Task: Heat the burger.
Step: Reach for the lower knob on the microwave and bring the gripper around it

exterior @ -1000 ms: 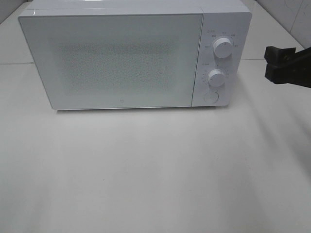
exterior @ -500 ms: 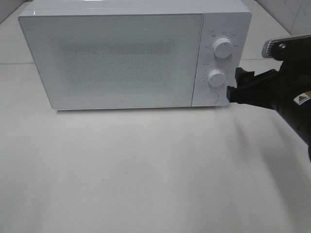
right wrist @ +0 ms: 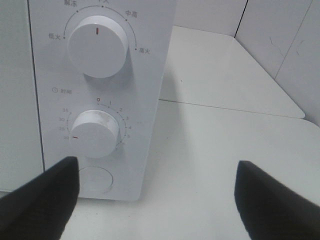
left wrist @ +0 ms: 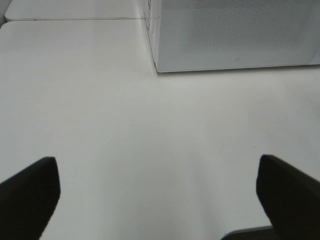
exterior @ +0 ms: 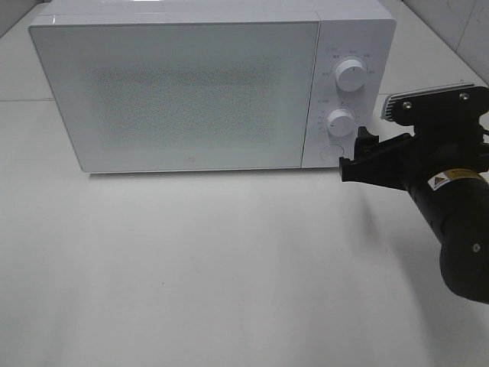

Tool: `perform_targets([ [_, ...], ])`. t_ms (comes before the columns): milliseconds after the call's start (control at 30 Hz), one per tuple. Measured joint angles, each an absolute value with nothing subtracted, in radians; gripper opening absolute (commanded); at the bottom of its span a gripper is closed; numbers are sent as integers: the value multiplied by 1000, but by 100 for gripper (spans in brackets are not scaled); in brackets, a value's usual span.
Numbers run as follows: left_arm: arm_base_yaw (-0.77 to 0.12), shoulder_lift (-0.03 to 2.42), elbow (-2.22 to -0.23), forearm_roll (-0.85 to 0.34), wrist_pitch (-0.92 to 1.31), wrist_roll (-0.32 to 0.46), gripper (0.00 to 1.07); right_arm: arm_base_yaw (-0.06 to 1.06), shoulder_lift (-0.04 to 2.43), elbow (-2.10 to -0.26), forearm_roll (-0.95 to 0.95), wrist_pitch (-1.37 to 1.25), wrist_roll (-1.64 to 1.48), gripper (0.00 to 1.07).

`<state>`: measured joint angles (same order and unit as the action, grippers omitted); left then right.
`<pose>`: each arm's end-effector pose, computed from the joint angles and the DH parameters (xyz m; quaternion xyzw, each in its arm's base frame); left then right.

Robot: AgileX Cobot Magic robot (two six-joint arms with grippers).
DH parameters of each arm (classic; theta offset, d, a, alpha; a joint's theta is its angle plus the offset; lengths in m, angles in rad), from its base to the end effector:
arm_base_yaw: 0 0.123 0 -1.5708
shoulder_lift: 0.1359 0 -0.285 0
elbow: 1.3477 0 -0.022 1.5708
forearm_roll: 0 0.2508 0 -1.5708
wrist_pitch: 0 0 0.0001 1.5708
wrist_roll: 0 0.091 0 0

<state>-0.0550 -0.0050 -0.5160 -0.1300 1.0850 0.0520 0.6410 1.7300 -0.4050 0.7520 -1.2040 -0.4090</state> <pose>-0.0094 -0.0099 0.2803 0.0495 0.8509 -0.0656 0.5189 0.2390 0.1060 0.1552 -0.0471 0.7455 -0.0790 0.6601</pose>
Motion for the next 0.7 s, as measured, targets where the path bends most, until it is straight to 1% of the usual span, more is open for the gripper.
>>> perform_targets([
  [133,-55,-5,-516,-130,1085,52,101,641,1770,-449,724,-1204,-383,78],
  [700,-55,-5,-516,-130,1085,52,101,641,1944,-606,712,-1205,-275,76],
])
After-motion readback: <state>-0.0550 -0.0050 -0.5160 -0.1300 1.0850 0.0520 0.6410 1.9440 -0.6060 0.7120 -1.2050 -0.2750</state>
